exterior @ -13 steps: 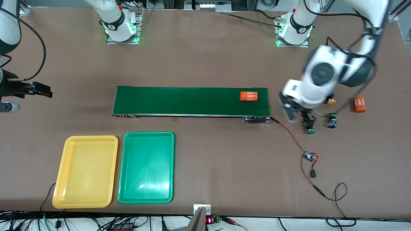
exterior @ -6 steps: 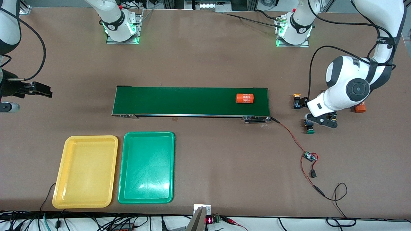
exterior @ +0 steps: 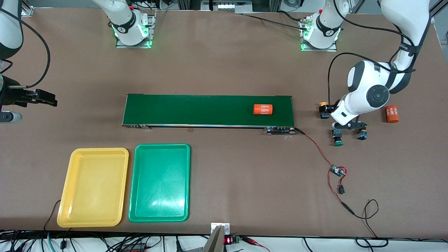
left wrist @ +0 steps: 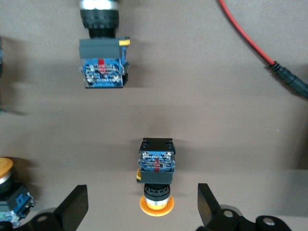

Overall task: Sort buttons by color to trays
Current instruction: 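Move the left gripper back to the buttons and grasp a black button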

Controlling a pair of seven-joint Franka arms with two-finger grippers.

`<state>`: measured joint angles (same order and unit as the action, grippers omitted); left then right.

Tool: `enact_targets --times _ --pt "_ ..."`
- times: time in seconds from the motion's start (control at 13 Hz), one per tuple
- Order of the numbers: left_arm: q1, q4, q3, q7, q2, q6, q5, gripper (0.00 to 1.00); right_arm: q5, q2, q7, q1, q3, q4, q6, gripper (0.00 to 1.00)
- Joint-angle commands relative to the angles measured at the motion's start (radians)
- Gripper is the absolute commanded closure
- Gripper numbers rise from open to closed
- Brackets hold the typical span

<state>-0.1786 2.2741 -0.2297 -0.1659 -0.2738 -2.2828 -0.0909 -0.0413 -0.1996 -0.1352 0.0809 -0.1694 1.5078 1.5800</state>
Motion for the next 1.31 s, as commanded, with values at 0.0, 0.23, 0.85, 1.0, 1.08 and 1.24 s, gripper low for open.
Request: enact_targets --times 0.0,0.23,0.85,1.0,1.08,1.24 --pt "-0.013 0.005 -0.005 -0.004 -0.036 -0.041 0.025 0.00 0.003 0.008 -0.017 0.000 0.004 0.005 -0.009 0.00" --pt "-0.015 0.005 -0.005 -0.006 -0.077 -0.053 0.026 0.00 0.003 0.009 -0.012 0.002 0.004 0.005 -0.008 0.00" --pt "-0.027 -0.008 -0.011 0.005 -0.070 -0.043 0.091 0.96 0.003 0.008 -0.014 0.002 0.004 0.006 -0.008 0.00" --pt "-0.029 -0.030 -0.011 0.008 -0.035 -0.041 0.089 1.00 0.003 0.009 -0.012 0.005 0.004 0.006 -0.009 0.00" --pt "-0.025 -0.045 -0.011 0.003 0.002 -0.032 0.088 1.00 0.003 0.008 -0.012 0.005 0.005 0.006 -0.009 0.00" --pt "-0.004 -0.117 -0.014 0.003 0.059 0.089 0.088 1.00 0.003 0.009 -0.012 0.005 0.005 0.006 -0.008 0.00"
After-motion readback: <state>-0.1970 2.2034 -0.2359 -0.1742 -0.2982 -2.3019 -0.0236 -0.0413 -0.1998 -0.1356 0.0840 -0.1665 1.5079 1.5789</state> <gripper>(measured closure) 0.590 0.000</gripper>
